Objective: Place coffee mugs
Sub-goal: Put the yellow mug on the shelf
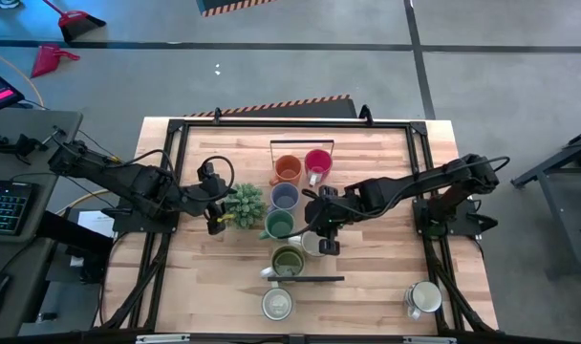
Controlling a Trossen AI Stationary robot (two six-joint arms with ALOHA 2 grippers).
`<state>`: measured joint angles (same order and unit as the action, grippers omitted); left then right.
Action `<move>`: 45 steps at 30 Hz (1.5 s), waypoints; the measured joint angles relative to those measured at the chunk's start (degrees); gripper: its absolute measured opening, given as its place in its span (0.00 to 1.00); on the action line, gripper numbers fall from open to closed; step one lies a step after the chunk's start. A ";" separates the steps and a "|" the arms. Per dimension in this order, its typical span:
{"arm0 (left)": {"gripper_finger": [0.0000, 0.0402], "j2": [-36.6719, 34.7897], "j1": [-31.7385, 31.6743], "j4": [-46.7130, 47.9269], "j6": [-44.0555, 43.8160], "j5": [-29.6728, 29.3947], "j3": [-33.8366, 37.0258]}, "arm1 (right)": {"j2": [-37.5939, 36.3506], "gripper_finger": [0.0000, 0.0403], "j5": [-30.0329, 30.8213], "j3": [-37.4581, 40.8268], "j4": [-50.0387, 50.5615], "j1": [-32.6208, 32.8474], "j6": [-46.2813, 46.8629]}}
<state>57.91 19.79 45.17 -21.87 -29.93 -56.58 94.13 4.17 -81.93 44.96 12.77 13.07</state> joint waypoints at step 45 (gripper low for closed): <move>0.34 0.02 0.02 0.09 -0.47 0.83 0.02 | 4.57 0.18 -6.72 0.35 4.45 -1.55 -1.05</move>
<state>57.93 19.81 45.25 -22.34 -29.10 -56.55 98.70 -2.55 -81.58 49.40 11.22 12.02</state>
